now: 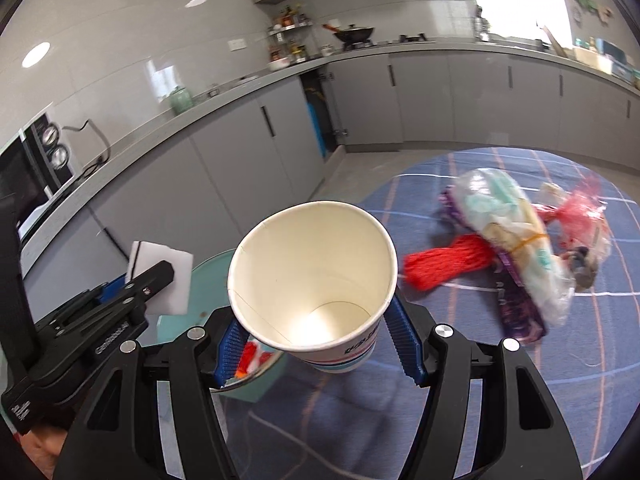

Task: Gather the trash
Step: 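Move both tools over the teal bucket and release the sponge and paper cup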

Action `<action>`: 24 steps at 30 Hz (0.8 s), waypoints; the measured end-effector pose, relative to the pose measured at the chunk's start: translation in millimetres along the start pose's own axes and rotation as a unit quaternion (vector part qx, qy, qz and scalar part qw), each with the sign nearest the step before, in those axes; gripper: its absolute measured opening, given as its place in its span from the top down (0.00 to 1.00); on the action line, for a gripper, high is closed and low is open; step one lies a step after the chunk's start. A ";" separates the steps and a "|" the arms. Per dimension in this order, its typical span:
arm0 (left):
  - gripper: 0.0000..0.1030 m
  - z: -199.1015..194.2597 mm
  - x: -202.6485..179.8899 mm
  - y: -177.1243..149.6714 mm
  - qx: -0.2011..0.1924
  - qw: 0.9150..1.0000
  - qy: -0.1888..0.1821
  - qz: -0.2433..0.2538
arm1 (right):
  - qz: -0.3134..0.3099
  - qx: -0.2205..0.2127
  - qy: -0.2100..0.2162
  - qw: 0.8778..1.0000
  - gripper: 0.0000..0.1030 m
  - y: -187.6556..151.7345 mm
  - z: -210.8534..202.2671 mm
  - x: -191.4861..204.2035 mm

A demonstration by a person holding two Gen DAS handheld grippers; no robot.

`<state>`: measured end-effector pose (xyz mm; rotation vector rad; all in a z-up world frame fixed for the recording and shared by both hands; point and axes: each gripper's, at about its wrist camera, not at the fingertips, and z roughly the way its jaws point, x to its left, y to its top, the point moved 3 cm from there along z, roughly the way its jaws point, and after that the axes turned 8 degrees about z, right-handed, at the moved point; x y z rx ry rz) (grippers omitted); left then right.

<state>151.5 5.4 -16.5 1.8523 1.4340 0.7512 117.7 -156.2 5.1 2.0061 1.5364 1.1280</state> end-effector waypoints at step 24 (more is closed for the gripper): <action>0.71 29.4 54.7 -29.4 0.059 0.996 0.052 -0.034 | -0.018 0.096 0.059 0.993 0.39 -22.7 72.8 66.7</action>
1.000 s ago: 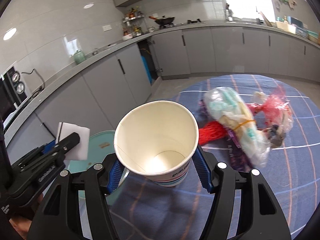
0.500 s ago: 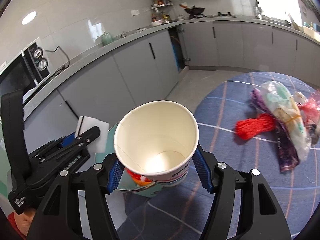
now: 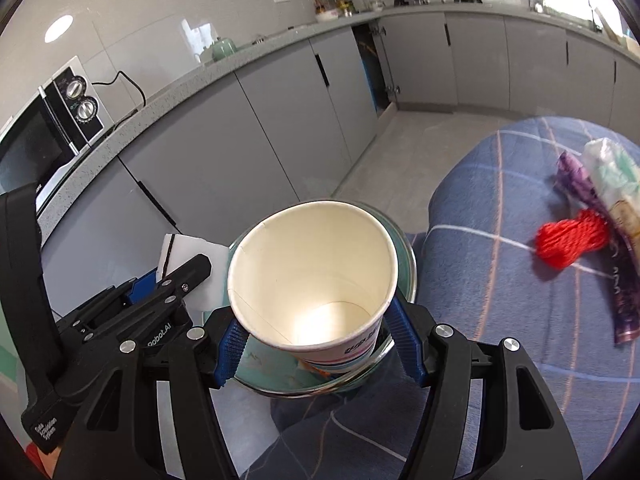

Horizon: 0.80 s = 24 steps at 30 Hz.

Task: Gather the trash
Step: 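Move both tools over the teal bucket and release the sponge and paper cup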

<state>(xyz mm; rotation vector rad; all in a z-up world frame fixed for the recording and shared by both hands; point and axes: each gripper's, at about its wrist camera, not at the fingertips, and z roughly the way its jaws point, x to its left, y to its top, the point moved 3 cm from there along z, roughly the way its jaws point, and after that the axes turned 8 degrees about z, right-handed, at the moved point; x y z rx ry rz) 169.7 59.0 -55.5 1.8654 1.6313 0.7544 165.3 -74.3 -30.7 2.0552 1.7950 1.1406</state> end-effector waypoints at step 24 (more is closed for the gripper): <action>0.66 31.7 -3.9 -7.2 0.039 0.999 0.000 0.006 | 0.016 -0.041 -0.030 0.999 0.25 3.9 -11.2 -37.4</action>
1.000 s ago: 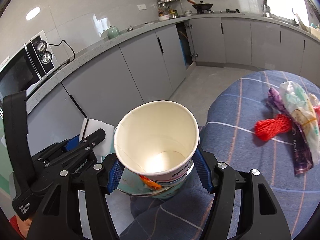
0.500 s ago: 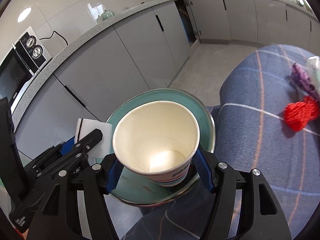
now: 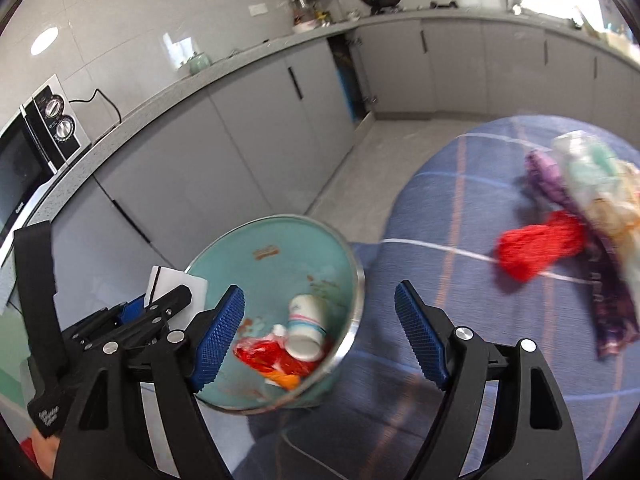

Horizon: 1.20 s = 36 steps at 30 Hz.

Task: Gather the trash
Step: 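Move both tools over the teal bucket and release the sponge and paper cup, then grasp the tied plastic bag with the right tool while the left tool approaches the red net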

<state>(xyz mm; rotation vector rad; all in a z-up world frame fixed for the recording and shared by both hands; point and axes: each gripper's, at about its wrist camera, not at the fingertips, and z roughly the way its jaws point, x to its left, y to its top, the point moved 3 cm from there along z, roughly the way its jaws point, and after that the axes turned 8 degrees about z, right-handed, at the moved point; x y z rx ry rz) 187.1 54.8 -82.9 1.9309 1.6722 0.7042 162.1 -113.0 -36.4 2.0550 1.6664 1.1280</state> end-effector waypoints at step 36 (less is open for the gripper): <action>0.06 -48.9 -119.3 -2.5 -0.044 0.994 -0.034 0.096 | 0.073 -0.099 -0.108 0.987 0.25 -20.0 -117.4 -125.3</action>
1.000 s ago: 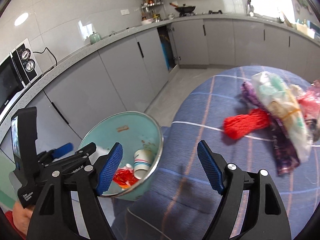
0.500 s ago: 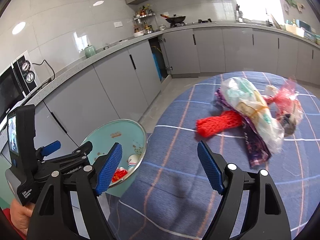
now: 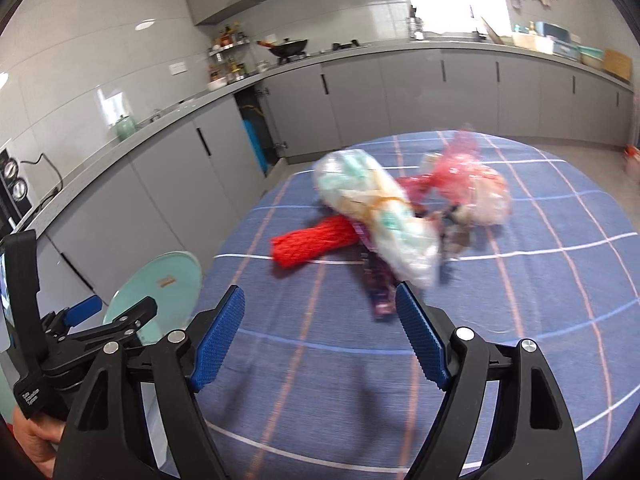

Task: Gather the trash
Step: 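Grasp the tied plastic bag with the right tool while the left tool approaches the red net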

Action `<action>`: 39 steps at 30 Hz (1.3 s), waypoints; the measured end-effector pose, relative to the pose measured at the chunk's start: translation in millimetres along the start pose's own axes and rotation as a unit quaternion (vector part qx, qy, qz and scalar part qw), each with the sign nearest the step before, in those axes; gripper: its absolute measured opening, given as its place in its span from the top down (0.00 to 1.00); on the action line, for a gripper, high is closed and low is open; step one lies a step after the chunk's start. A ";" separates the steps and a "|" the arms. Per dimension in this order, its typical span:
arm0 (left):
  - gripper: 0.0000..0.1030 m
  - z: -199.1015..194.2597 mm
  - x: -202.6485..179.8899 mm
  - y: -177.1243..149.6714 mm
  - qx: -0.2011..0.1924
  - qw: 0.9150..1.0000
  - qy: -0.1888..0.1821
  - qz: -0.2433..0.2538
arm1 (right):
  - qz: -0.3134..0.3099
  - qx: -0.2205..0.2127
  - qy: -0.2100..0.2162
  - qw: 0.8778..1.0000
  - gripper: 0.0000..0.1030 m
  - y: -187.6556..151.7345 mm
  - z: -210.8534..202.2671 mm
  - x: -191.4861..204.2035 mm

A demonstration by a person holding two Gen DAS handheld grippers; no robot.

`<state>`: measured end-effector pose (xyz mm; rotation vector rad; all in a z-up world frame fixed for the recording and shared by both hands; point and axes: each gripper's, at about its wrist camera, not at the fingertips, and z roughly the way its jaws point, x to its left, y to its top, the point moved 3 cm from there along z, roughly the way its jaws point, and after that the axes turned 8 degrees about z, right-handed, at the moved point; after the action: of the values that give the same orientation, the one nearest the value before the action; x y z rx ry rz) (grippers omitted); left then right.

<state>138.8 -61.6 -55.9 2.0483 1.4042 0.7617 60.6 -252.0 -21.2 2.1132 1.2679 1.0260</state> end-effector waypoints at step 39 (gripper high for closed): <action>0.15 76.9 -121.8 76.6 -0.010 0.985 -0.129 0.115 | -0.019 0.089 0.000 0.996 0.66 64.2 98.1 -53.3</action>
<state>206.0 -209.2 -73.8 2.2268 1.0254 0.5730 156.9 -330.5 -55.0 2.2108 1.4406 0.9270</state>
